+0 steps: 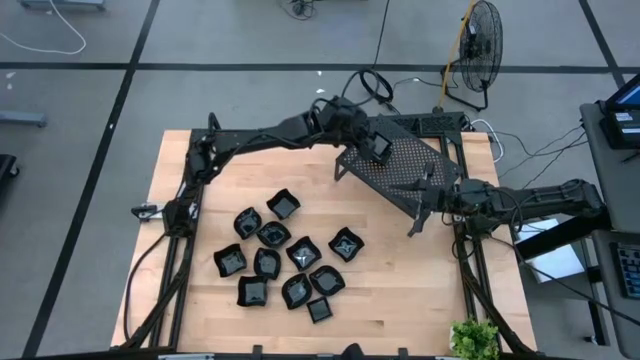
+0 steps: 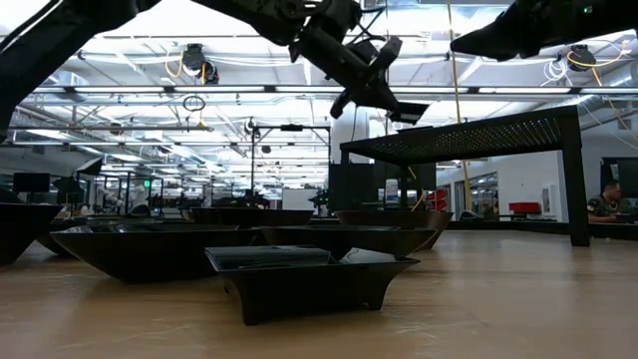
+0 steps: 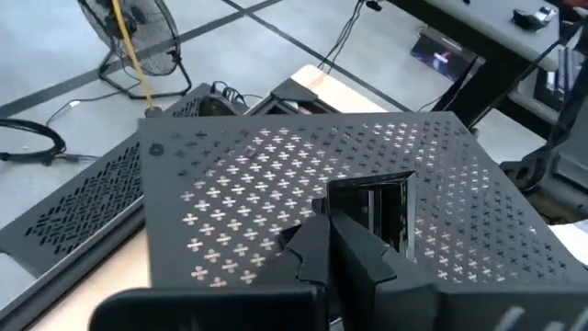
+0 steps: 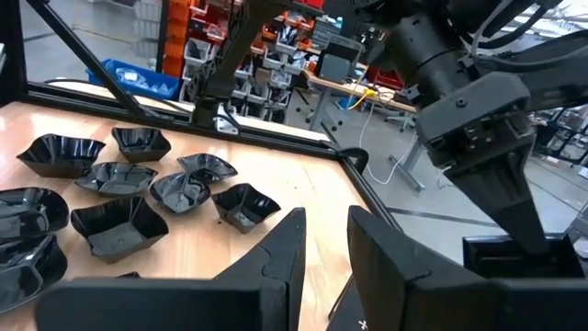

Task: Pick & Place Mini shaped plates
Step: Stack the black square plate on the square black plate on the shelf

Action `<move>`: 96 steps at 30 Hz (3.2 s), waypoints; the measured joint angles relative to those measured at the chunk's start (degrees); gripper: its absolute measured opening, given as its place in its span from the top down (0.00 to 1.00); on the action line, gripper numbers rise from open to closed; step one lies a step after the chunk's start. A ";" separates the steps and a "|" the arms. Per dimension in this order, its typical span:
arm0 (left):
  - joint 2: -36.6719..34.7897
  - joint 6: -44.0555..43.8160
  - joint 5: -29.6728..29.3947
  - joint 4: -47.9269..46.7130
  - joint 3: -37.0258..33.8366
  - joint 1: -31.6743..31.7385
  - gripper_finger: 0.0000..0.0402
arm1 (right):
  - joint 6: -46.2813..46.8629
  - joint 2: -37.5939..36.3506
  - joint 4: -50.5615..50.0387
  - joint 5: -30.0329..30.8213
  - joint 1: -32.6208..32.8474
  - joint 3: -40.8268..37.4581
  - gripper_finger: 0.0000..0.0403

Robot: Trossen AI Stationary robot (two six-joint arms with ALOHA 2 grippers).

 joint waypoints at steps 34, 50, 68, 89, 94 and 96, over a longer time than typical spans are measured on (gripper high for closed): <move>-13.57 10.79 2.09 -30.89 0.18 -4.05 0.80 | 0.07 -0.06 -2.55 -0.53 -0.02 0.00 0.82; -31.01 -1.52 -5.10 -23.89 -34.48 -32.61 0.80 | 4.09 3.84 -2.11 -12.26 0.00 0.02 0.81; -12.15 -13.89 -2.19 5.85 -43.80 -46.22 0.66 | 6.03 7.24 3.72 -12.26 0.00 0.06 0.81; -10.66 -13.73 7.63 2.67 -41.99 -44.06 0.55 | 5.97 9.16 3.64 -12.26 0.00 0.04 0.81; -10.66 -15.65 9.22 1.53 -41.99 -43.44 0.55 | 5.91 9.16 3.68 -12.26 0.00 0.04 0.81; -11.12 -14.68 8.59 -0.82 -41.99 -43.18 0.55 | 5.90 9.16 3.70 -12.27 0.00 0.04 0.81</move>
